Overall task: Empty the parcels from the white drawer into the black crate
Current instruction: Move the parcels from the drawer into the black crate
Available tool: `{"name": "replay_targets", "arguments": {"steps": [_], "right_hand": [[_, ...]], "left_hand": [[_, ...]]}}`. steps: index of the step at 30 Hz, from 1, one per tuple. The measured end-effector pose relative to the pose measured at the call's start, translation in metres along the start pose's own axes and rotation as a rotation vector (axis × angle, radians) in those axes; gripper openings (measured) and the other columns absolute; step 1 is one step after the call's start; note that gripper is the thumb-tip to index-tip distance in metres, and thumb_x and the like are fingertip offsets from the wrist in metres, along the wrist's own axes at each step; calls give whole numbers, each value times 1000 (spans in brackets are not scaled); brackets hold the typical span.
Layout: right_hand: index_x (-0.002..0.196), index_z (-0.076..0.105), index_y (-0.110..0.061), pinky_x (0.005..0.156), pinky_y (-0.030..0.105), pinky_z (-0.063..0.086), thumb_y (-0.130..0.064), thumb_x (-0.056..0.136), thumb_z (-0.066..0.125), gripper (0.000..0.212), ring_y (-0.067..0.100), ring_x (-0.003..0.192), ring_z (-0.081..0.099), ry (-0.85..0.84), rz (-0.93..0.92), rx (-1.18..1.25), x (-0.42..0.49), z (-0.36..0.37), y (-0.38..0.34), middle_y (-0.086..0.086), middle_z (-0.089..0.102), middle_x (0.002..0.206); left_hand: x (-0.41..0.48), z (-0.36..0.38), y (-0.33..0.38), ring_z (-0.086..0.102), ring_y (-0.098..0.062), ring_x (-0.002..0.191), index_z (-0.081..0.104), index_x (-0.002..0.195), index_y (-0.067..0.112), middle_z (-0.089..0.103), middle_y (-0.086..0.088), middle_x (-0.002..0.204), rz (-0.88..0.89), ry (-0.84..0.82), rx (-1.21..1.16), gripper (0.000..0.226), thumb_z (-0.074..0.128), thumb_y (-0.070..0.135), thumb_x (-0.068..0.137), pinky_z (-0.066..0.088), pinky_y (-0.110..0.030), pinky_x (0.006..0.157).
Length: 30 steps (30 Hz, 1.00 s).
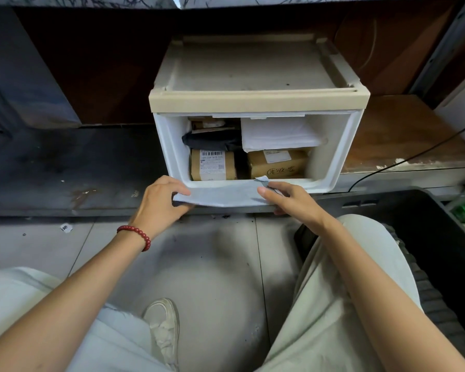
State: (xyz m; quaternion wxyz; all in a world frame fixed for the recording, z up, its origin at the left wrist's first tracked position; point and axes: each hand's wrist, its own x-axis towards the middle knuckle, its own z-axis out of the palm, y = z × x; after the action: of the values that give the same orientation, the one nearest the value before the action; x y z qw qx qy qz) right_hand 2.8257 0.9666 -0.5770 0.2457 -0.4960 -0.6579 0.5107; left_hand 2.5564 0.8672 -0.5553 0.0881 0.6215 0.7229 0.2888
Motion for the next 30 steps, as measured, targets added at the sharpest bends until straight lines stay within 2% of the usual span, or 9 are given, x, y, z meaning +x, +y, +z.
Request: {"name": "replay_targets", "arguments": {"steps": [5, 8, 10, 14, 17, 20, 24, 27, 30], "right_hand": [[110, 64, -27, 74, 22, 49, -55, 76, 72, 45, 6, 86, 60, -94, -62, -16, -4, 1, -4, 0, 68, 98], [95, 65, -23, 68, 26, 42, -42, 83, 73, 25, 13, 75, 53, 67, -128, -245, 5, 1, 7, -1, 58, 82], [96, 69, -18, 71, 23, 35, -35, 87, 69, 19, 16, 83, 49, 165, -177, -412, 10, -3, 8, 5, 55, 89], [103, 65, -18, 78, 15, 41, -28, 91, 65, 15, 15, 92, 59, 281, -212, -252, 7, -20, -9, 4, 50, 112], [104, 56, -15, 77, 18, 50, -28, 97, 57, 15, 20, 94, 63, 365, -310, -172, -4, -44, -20, 5, 63, 106], [110, 50, -15, 81, 35, 58, -27, 98, 54, 18, 17, 94, 64, 471, -326, -61, -23, -78, -26, -1, 64, 106], [115, 48, -20, 65, 22, 60, -25, 98, 54, 19, 4, 94, 64, 540, -320, 10, -52, -126, -15, -11, 61, 108], [117, 49, -23, 63, 27, 61, -19, 98, 54, 20, 6, 91, 66, 622, -223, 11, -75, -157, 19, -15, 61, 103], [109, 53, -30, 69, 41, 61, -15, 98, 54, 18, 17, 92, 68, 711, -79, 42, -99, -180, 72, -7, 65, 102]], "left_hand": [[6, -2, -1, 59, -18, 82, 70, 94, 4, 57, -7, 101, -48, 119, 1, 31, 72, 32, 82, 47, -22, 72], [7, -4, 3, 57, -18, 85, 66, 96, 6, 56, -5, 103, -68, 160, -20, 38, 68, 41, 83, 49, -25, 72], [7, -6, 9, 60, -18, 85, 64, 98, 10, 60, -3, 101, -73, 156, -75, 35, 67, 42, 84, 53, -30, 72], [17, -3, 31, 62, -23, 64, 53, 86, 15, 68, -6, 79, -124, 200, -202, 30, 63, 43, 86, 55, -42, 60], [34, -1, 63, 46, -20, 50, 38, 75, 17, 53, -2, 60, -93, 220, -231, 36, 62, 40, 89, 39, -33, 46], [52, 5, 107, 45, -22, 60, 43, 85, 12, 46, 3, 62, -5, 214, -232, 30, 60, 37, 91, 33, -32, 53], [74, 29, 167, 41, -25, 65, 38, 85, 12, 43, 2, 64, 113, 161, -243, 30, 60, 31, 92, 24, -32, 55], [80, 59, 204, 53, -24, 77, 46, 95, 12, 60, -5, 86, 203, 80, -225, 24, 59, 32, 93, 32, -26, 60], [80, 104, 234, 62, -24, 89, 50, 107, 14, 66, -5, 101, 249, -24, -204, 30, 61, 36, 91, 50, -35, 68]]}}
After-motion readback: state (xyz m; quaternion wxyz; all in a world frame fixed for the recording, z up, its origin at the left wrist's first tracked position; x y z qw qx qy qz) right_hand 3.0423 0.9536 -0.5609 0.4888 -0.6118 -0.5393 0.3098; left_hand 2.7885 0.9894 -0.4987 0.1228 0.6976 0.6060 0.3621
